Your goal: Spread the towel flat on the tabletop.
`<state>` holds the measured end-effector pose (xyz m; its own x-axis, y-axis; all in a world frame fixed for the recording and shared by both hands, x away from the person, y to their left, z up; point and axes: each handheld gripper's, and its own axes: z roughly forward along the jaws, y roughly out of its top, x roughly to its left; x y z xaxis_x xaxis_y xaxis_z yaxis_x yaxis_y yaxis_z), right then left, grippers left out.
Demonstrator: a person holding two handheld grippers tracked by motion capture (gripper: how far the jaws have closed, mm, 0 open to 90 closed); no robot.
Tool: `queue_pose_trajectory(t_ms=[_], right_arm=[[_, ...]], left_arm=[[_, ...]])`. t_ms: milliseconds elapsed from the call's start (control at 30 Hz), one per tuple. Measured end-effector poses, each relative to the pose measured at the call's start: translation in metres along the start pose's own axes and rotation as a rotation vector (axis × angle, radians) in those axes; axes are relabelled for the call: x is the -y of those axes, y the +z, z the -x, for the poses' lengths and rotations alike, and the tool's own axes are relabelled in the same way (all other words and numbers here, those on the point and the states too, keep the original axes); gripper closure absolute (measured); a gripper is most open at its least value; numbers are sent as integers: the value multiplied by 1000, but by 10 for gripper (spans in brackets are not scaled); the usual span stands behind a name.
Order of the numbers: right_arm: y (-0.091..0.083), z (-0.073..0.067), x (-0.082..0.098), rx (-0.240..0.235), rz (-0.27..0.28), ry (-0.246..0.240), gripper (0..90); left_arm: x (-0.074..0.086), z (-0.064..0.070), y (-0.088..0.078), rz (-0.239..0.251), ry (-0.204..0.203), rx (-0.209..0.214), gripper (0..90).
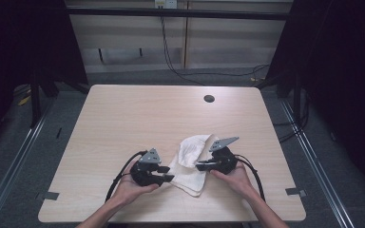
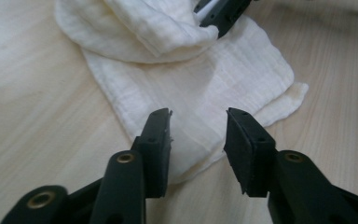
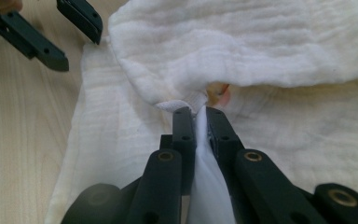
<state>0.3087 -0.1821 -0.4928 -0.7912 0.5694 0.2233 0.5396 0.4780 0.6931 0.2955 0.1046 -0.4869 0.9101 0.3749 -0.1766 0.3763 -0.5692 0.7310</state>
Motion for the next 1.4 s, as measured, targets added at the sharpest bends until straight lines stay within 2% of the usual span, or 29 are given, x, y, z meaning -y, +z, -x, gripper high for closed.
queue_pose_trajectory(t_ms=[67,100,133,167,233,267,300,333,367,400,533,600,700,900,967,1033,1167,1300,1400], right_arm=[[1,-1,0,3,-2,1,837],[1,-1,0,2,-5,-2,837],[2,-3,1,0,-9,-3,837],[4,-3,1,-3,-6,-10,837],[5,-6,2,-6,-10,-9,837],[5,-6,2,-6,-10,-9,837],[6,-7,2,0,-14,-11,836],[8,-8,2,-6,-13,-12,836],[8,-11,2,-5,-21,-13,836],[9,-12,2,-11,-20,-24,837],[14,-17,2,-24,-23,-28,836],[16,-21,1,-36,-22,-35,835],[20,-29,-1,-36,-30,-47,827],[31,-51,-4,-54,-26,-71,801],[34,-56,-4,-73,-29,-71,795],[35,-62,-4,-104,-32,-92,789],[37,-70,-4,-109,-38,-100,764],[36,-76,-7,-108,-31,-126,672],[30,-74,-9,-116,-7,-108,593]], left_arm=[[1,1,3,2,6,-11,537],[1,0,2,-5,-7,-23,537],[3,-1,4,-13,-30,-16,445],[3,-1,4,-13,-30,-16,456],[6,0,7,-19,4,-51,483],[8,1,9,-33,20,-42,483],[9,4,9,-44,50,-58,526],[9,7,9,-46,63,-78,551],[10,8,6,-55,82,-75,639],[11,7,5,-53,93,-74,665],[17,4,-3,-58,92,-66,785],[19,2,-6,-64,96,-75,800],[29,-2,-18,-60,70,-81,812],[41,-3,-34,-71,51,-86,810],[43,-3,-38,-79,51,-73,799],[45,-3,-41,-92,47,-74,773],[51,0,-49,-99,52,-72,773],[55,2,-53,-94,51,-66,742],[53,2,-53,-90,49,-62,685]])
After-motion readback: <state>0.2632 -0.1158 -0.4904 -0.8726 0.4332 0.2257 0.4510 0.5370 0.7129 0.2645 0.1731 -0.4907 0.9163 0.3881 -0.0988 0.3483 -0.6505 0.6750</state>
